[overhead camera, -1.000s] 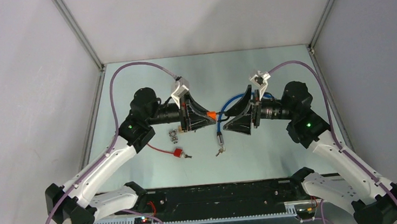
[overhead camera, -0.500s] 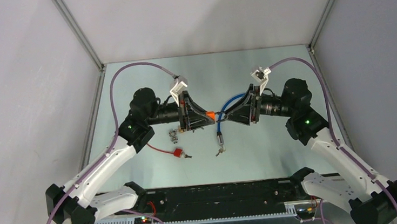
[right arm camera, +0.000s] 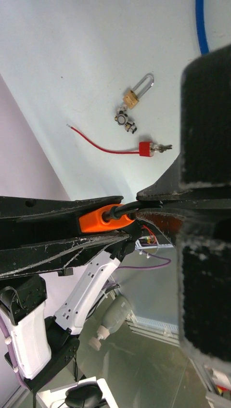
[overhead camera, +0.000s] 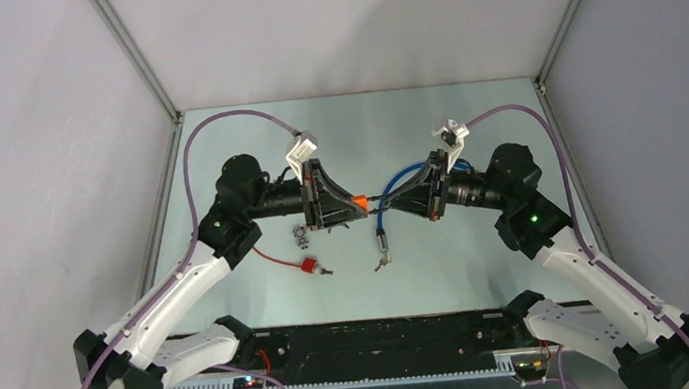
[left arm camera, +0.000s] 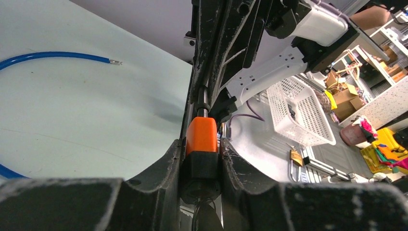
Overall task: Lock with the key
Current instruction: Lock the lock.
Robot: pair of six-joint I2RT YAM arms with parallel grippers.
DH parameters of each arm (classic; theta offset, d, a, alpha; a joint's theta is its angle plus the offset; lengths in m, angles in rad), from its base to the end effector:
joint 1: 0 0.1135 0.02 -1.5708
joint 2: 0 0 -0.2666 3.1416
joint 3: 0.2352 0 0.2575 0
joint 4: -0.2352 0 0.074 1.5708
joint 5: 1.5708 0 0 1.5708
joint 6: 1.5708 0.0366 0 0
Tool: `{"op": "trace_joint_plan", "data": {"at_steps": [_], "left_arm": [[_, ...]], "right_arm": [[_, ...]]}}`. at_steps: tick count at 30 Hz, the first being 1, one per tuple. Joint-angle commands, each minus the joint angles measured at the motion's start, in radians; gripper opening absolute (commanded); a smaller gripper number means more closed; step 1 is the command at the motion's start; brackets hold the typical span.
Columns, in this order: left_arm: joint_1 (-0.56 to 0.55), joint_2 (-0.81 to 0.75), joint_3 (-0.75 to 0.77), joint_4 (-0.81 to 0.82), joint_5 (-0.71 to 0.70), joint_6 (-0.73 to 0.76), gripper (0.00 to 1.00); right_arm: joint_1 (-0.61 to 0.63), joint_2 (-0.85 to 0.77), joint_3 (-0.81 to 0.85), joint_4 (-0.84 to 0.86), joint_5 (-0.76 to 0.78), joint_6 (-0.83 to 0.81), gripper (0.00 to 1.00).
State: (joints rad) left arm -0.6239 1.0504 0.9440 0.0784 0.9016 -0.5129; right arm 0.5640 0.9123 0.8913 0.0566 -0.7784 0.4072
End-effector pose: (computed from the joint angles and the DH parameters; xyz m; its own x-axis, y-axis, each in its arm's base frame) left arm 0.1776 -0.1632 0.3752 -0.5099 -0.0081 -0.8602 0.8591 0.0476 -0.5096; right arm 0.1624 0.1332 0.3827 -0.3580 0.1072 -0.9275 -0.9060 0.2006 0.3728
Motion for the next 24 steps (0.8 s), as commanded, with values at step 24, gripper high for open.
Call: {"op": "trace_joint_plan", "data": {"at_steps": [24], "left_arm": [[-0.072,0.029,0.062,0.116,-0.159,-0.087,0.0]], "right_arm": [[0.283,0.109,0.022,0.171,0.207,0.04,0.0]]}}
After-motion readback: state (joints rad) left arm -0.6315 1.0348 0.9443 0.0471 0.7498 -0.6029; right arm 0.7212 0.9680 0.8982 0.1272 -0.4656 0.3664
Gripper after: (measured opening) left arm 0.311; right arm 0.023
